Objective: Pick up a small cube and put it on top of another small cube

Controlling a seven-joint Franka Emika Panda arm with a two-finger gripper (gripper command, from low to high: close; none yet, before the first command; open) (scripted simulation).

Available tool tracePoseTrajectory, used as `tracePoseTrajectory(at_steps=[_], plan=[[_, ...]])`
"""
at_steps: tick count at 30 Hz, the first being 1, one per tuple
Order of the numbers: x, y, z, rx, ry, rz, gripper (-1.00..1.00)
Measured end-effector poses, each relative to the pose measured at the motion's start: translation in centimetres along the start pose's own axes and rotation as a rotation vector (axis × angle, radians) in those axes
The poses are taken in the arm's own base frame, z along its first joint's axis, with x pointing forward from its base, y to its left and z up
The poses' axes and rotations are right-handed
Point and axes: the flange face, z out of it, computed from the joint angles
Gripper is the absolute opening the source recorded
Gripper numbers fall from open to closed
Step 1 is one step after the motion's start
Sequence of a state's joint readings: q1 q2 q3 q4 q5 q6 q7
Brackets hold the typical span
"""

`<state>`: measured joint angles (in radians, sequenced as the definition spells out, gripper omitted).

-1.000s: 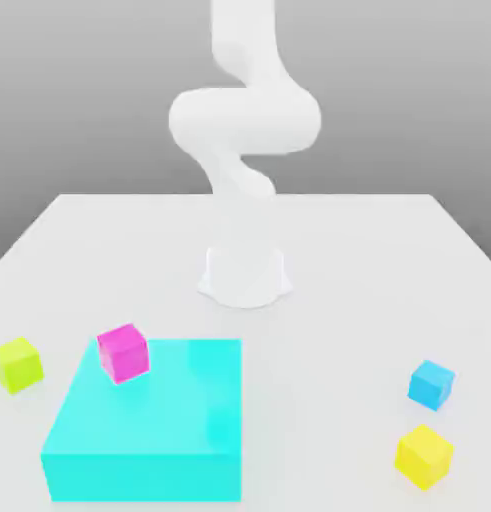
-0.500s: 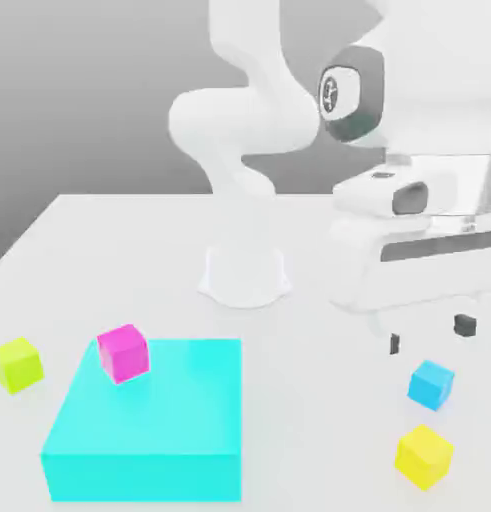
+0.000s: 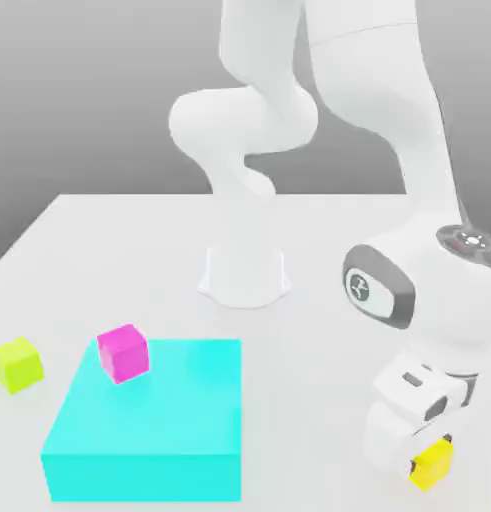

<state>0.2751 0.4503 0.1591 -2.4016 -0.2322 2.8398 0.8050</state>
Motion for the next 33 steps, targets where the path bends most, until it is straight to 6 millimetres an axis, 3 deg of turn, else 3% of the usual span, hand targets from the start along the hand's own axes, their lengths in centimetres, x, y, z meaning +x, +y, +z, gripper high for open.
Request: tracePoseTrajectory(at_steps=[3,8,13,17,21,25,27,30,31,33], plan=[[0.0,0.0,0.1,0.0,0.0,0.0,-1.0],[0.2,0.5,-5.4,-0.002,0.001,0.016,-1.0],[3.6,11.2,-10.2,-0.035,0.018,0.404,-1.0],[4.4,23.3,-13.5,-0.046,0.022,0.815,-1.0],[2.1,29.9,-16.4,-0.038,0.02,1.115,-1.0],[-1.7,37.2,-18.8,-0.011,0.007,1.458,-1.0],[-2.8,38.9,-18.0,0.0,0.001,1.546,-1.0],[-3.1,39.3,-14.8,0.002,0.0,1.572,-1.0],[-3.2,39.4,-13.6,0.001,0.001,1.574,1.0],[-3.2,39.4,-13.6,0.001,0.001,1.574,1.0]])
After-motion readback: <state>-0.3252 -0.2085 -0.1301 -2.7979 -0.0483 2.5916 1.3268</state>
